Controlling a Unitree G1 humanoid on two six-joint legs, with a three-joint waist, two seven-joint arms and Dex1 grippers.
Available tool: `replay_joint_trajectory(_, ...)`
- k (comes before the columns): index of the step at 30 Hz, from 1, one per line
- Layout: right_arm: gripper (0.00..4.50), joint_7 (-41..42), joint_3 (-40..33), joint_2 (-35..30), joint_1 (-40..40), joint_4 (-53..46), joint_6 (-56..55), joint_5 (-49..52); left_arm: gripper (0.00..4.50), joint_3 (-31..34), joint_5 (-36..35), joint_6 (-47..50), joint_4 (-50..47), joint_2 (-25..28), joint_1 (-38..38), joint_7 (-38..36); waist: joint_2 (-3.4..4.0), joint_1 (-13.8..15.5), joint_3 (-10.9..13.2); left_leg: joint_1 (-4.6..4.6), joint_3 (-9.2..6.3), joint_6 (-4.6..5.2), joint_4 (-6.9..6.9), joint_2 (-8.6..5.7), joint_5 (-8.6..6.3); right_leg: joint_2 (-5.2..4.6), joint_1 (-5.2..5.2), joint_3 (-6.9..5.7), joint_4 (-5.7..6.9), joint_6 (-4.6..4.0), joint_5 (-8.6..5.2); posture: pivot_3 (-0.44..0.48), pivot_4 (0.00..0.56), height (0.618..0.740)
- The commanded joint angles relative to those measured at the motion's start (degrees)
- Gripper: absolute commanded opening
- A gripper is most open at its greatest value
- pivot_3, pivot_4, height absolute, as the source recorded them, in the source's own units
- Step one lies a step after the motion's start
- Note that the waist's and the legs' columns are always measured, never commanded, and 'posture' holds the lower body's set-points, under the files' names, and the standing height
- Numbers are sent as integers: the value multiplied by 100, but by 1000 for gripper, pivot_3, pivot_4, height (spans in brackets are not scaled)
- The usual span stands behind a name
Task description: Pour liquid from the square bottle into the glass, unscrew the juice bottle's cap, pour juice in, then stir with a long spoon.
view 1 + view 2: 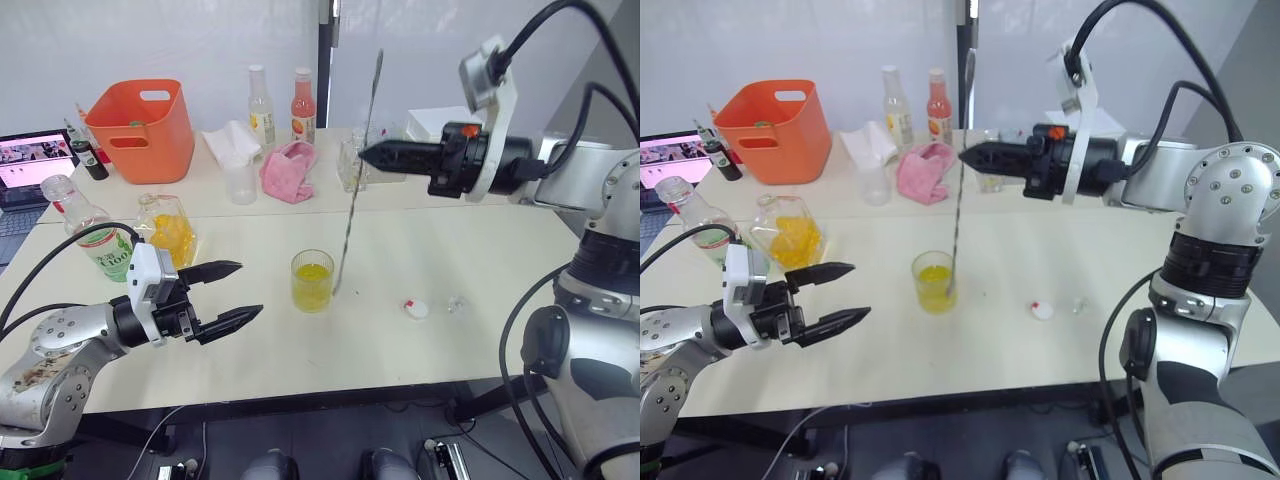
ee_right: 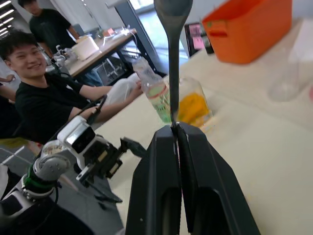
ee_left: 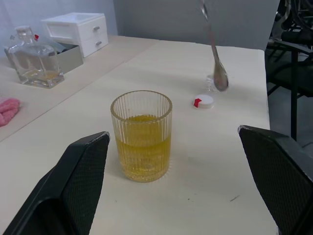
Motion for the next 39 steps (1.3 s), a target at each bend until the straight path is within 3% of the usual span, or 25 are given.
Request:
replay_joint_trajectory(1,0,-88,71,-134,142,102,190,11,4455,5,11,-143,-56,52,-68,-119,0,-1,0,0,0,0,0,0,0,0,1,0,0,0,0,0,150,713)
replay_joint_trajectory(7,0,-114,642,-71,486,416,190,-517,4455,-68,74,-166,-56,51,-95,-199,0,-2,0,0,0,0,0,0,0,1,0,0,0,1,0,0,150,713)
replay_joint_trajectory(18,0,354,2221,236,809,1945,-756,-2317,4455,-128,-27,63,-146,97,-45,-238,0,-11,0,-3,0,0,0,1,0,3,-1,-1,-4,1,0,0,150,713)
replay_joint_trajectory(25,0,430,2375,602,633,2927,-1735,-3267,4455,-130,-48,86,-164,95,-35,-189,0,-3,0,-2,1,-2,0,-1,1,1,-1,-1,-2,2,0,0,150,713)
replay_joint_trajectory(31,0,587,2433,675,694,3099,-2092,-3708,4455,-113,-50,100,-139,110,-47,-184,0,-8,0,-2,0,-2,1,-2,1,1,0,-1,-3,2,0,0,150,713)
replay_joint_trajectory(39,2690,659,2002,667,874,2553,-1883,-3654,4500,-125,-38,130,-65,111,-120,-218,0,-1,0,0,-3,-3,1,-2,2,0,4,-3,-2,2,0,0,150,713)
